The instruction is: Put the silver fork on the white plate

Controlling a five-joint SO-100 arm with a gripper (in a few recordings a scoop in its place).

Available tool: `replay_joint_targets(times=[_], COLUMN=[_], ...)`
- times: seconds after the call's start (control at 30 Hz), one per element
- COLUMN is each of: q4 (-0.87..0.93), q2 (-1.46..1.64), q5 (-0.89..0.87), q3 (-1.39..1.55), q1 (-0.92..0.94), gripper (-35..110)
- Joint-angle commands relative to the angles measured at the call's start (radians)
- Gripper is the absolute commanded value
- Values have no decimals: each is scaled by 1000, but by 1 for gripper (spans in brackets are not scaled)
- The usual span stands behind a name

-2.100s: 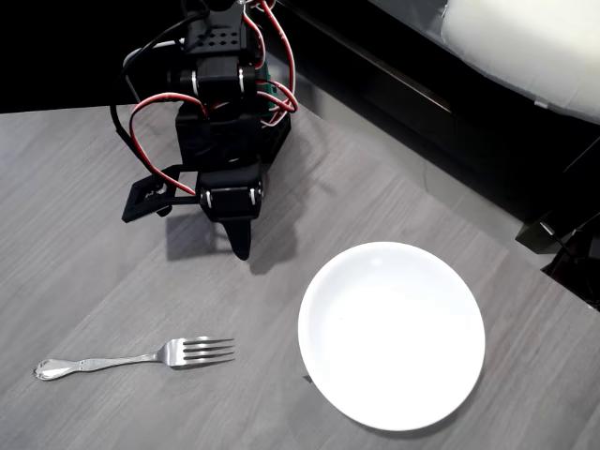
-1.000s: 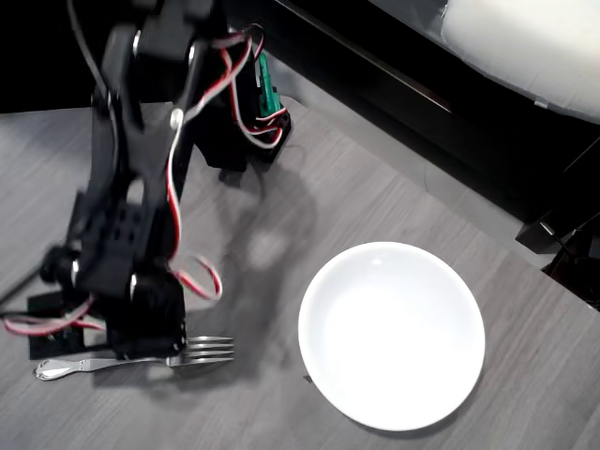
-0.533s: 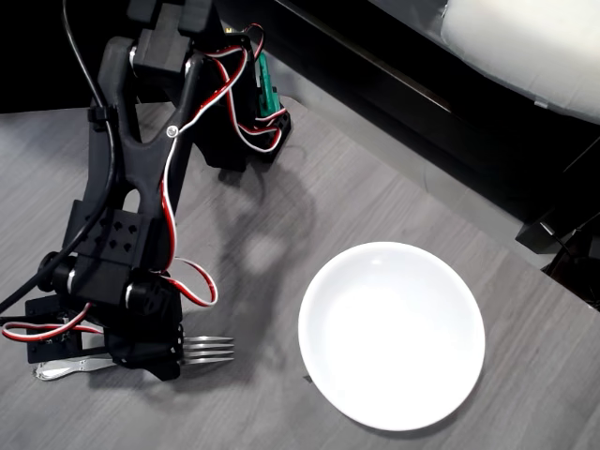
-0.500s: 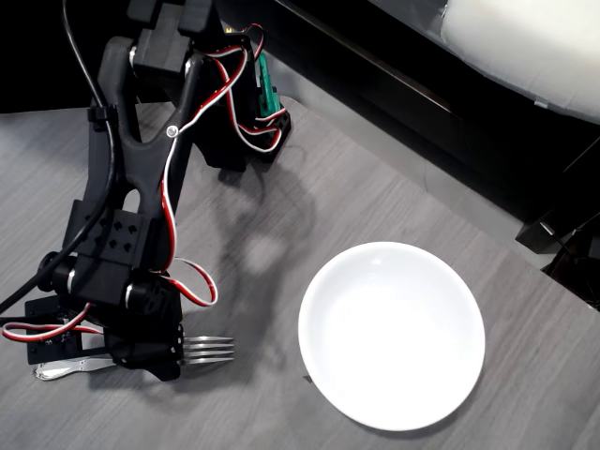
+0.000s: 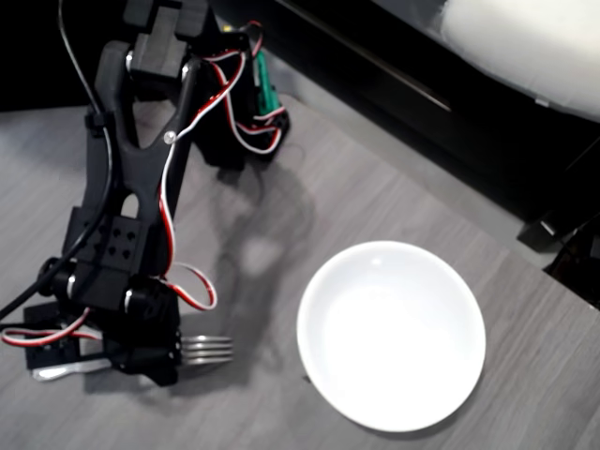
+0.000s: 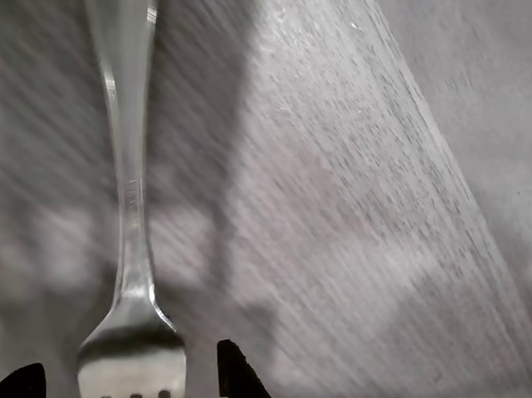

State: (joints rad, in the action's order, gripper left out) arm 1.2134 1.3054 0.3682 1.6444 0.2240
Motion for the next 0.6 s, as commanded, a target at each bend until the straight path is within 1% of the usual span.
replay_joint_targets(times=[0.0, 0.47, 0.57], q4=[-12, -26, -28], q2=[0, -37, -40], q5=[14, 18, 18], q3=[-41, -52, -54], q1=[0, -2, -2], gripper=[21, 20, 14])
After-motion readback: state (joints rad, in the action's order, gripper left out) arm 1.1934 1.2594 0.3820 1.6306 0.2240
